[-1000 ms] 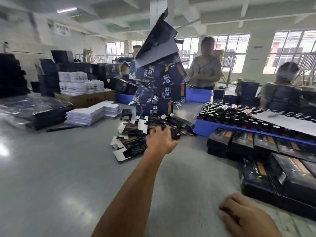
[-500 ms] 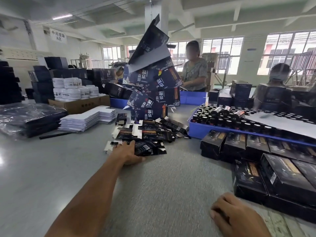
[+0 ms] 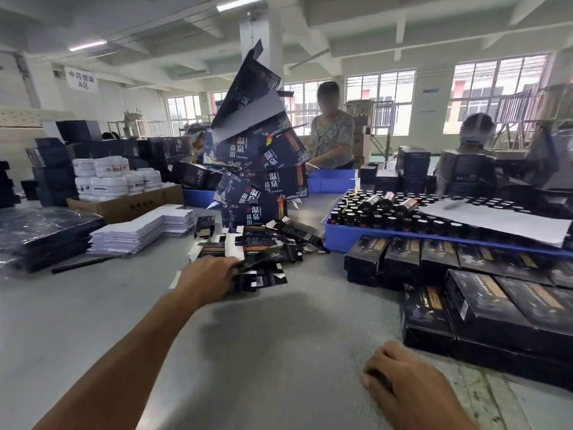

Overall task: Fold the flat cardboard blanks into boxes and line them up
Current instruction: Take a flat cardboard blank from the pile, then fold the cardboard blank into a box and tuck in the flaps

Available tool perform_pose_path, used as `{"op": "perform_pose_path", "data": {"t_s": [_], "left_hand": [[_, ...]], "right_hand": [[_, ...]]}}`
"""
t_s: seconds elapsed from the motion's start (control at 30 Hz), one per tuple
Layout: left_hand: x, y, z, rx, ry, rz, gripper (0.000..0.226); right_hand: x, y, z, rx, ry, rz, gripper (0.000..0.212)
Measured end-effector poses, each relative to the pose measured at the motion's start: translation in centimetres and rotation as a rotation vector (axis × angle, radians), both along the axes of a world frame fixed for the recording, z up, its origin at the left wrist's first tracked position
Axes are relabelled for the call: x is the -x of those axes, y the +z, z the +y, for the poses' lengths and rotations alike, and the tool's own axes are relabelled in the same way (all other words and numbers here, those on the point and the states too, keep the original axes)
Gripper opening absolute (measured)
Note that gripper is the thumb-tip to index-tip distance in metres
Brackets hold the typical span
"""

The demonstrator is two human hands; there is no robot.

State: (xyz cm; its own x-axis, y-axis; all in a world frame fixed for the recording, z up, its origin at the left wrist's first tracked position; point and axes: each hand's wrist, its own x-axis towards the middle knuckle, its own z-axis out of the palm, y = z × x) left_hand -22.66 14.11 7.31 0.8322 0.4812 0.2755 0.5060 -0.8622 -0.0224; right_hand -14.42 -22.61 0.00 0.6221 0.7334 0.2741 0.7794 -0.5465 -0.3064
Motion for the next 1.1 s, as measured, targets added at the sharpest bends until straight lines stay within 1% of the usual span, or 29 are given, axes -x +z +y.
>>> {"op": "perform_pose_path", "data": {"t_s": [0.03,0.13,0.2,0.27,0.33,0.47,0.53,0.63,0.67,0.7,0.73,0.77,0.8,0.83,0.87,0.9,0.97,1.0,1.1], "left_hand": [[-0.2,0.7,-0.9,0.056,-0.040,-0.069,0.017],[-0.9,2.9,-4.2,0.463,-0.195,-0.299,0.030],[-1.0,4.2,-6.6,0.707,-0.285,-0.337,0.025],[-1.2,4.7,-8.6,0.878,-0.362,-0.300,0.020],[-1.6,4.8,-10.4,0.958,-0.409,-0.279,0.023],[-2.3,4.6,-13.5,1.119,-0.490,-0.223,0.015],[-2.5,4.5,-14.5,1.152,-0.512,-0.202,0.014],[-2.8,4.6,-15.6,1.191,-0.560,-0.202,0.016],[-3.0,4.5,-16.0,1.183,-0.587,-0.206,0.013],[-3.0,4.4,-16.6,1.091,-0.626,-0.228,0.012],[-3.0,4.2,-17.3,0.920,-0.686,-0.276,0.014],[-3.2,4.1,-17.9,0.641,-0.748,-0.349,0.014],[-3.4,4.0,-18.7,0.287,-0.771,-0.432,0.016],[-3.5,4.0,-19.5,-0.022,-0.769,-0.472,0.026],[-3.5,3.9,-20.2,-0.196,-0.775,-0.508,0.036],[-3.5,3.8,-20.8,-0.255,-0.791,-0.546,0.040],[-3.6,3.5,-21.4,-0.247,-0.831,-0.571,0.045],[-3.6,3.4,-21.8,-0.216,-0.831,-0.529,0.053],[-4.1,3.1,-22.3,-0.186,-0.762,-0.288,0.094]], "right_hand": [[0.0,0.1,0.0,-0.002,-0.003,0.003,0.025],[-0.2,0.2,0.0,0.011,-0.010,0.054,0.024],[-0.4,0.8,-0.2,-0.025,-0.016,0.146,0.020],[-0.8,1.6,-0.4,-0.160,-0.048,0.293,0.012],[-1.2,2.9,-1.0,-0.302,-0.095,0.430,0.016],[-2.0,6.3,-2.8,-0.621,-0.138,0.642,0.029],[-2.1,7.9,-3.7,-0.759,-0.164,0.728,0.030],[-2.1,9.7,-4.6,-0.907,-0.206,0.817,0.035],[-2.1,10.3,-4.9,-0.953,-0.216,0.861,0.039],[-2.2,10.8,-5.1,-0.992,-0.214,0.928,0.046],[-2.2,11.3,-5.4,-1.017,-0.195,1.021,0.056],[-2.3,11.9,-5.6,-1.031,-0.164,1.124,0.066],[-2.3,12.3,-5.9,-1.037,-0.129,1.209,0.073],[-2.3,12.6,-6.0,-1.036,-0.107,1.255,0.074],[-2.4,12.6,-6.2,-1.038,-0.098,1.251,0.066],[-2.6,12.5,-6.2,-1.043,-0.099,1.195,0.049],[-2.9,12.0,-6.3,-1.069,-0.136,1.002,0.013],[-3.1,11.8,-6.3,-1.084,-0.142,0.925,0.005],[-3.1,11.8,-6.5,-1.061,-0.127,0.795,0.012]]}}
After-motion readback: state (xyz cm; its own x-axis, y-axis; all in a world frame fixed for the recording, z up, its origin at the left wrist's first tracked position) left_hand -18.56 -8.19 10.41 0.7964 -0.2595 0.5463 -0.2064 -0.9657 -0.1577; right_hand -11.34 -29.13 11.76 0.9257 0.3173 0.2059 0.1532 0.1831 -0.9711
